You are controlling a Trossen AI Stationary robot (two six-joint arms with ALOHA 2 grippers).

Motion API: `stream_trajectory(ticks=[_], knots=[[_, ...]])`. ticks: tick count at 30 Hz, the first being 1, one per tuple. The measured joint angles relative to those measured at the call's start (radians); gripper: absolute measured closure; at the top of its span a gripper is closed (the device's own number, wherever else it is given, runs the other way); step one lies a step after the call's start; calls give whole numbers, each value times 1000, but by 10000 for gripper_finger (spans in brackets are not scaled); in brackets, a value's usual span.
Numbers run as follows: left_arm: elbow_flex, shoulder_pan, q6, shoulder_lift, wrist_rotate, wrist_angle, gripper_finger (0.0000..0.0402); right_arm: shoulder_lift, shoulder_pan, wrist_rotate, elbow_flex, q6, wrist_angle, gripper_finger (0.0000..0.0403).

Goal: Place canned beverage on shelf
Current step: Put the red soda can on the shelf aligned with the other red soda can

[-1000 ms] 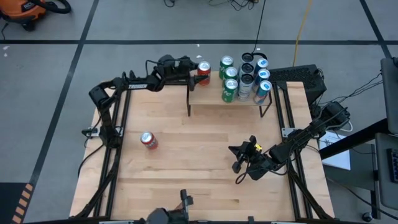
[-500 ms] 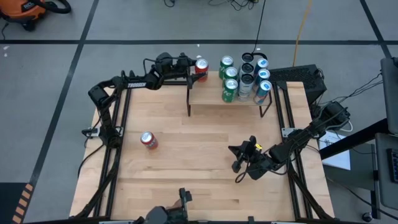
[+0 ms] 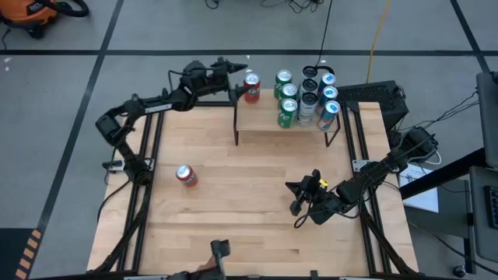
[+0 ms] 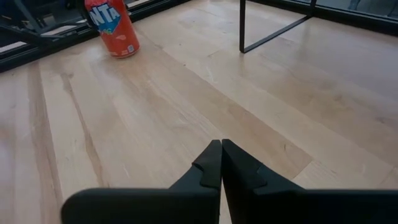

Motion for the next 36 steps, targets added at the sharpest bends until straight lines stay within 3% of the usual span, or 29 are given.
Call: stream_trajectory(ticks=[5,10,14,17,22,27,31,36], knots=[[0,-12,7,-136,0,-175,3,0,0,0,0,16,0,403],[1,-45,51,-324,-37,-523,3,0,0,3,0,23,2,403],[-2,-104,50,-444,-165,-828,4,0,0,5,0,-33,56,403],[-78,-190,1,-534,-300,-946,4,0,2,3,0,-134,151,403],[-255,-402,-152,-710,-488,-1009,4,0,5,-7,0,-262,247,403],[-297,-660,-379,-860,-703,-1245,4,0,6,-23,0,-290,247,403],[-337,-905,-617,-882,-837,-1334,4,0,6,-23,0,-302,248,403],[-412,-1173,-838,-804,-965,-1360,4,0,6,-23,0,-307,247,403]])
